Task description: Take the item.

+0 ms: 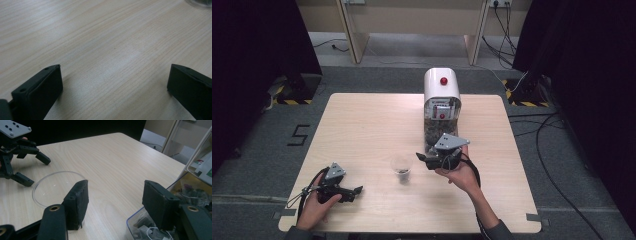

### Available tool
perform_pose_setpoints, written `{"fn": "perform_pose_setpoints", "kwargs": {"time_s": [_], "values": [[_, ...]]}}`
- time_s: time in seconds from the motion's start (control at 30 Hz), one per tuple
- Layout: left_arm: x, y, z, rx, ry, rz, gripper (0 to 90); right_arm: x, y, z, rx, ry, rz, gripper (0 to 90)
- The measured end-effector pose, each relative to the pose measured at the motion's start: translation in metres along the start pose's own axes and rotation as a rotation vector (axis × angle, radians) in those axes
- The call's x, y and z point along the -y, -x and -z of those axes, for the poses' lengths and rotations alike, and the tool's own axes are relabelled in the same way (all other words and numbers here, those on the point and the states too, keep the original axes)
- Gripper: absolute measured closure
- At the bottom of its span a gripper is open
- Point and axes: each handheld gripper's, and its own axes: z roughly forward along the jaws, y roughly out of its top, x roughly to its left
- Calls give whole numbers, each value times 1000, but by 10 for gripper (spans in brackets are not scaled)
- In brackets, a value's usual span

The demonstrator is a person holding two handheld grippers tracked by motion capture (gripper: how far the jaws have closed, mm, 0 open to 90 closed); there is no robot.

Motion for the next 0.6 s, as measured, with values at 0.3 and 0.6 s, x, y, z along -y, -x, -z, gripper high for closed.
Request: {"fn": "perform_pose_setpoints", "kwargs": {"time_s": [0.3, 0.6], "values": [[0, 0, 0, 0, 0, 0, 0, 3, 4, 4, 13, -9, -13, 379], [0, 0, 0, 0, 0, 0, 0, 6, 10, 7, 28, -4, -21, 374]]}}
